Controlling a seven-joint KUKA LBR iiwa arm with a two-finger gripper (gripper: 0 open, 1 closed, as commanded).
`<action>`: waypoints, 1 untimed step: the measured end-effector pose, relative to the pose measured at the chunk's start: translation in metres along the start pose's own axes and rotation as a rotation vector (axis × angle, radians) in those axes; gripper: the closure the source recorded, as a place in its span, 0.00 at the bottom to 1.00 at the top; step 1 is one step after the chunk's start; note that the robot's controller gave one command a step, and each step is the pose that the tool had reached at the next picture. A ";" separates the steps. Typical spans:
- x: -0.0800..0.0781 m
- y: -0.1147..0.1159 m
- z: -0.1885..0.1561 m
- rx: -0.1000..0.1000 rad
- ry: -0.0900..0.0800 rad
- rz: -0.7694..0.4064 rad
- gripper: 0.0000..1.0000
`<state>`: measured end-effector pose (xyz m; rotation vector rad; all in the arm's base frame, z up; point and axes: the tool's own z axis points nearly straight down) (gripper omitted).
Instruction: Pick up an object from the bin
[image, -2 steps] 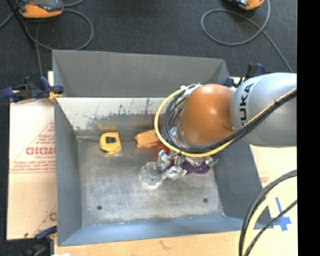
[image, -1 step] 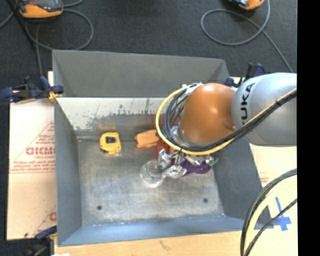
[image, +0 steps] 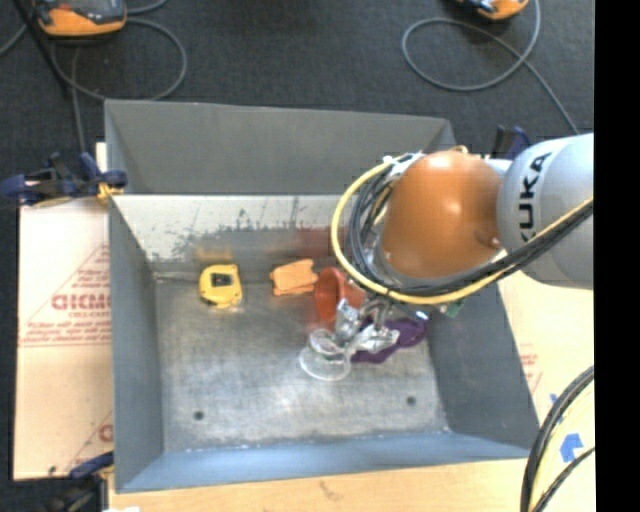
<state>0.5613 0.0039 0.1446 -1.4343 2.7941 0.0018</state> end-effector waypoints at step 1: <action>0.013 -0.003 -0.058 -0.001 0.000 -0.203 1.00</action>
Offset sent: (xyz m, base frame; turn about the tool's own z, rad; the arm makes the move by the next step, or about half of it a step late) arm -0.0070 0.0028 0.0513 -0.1123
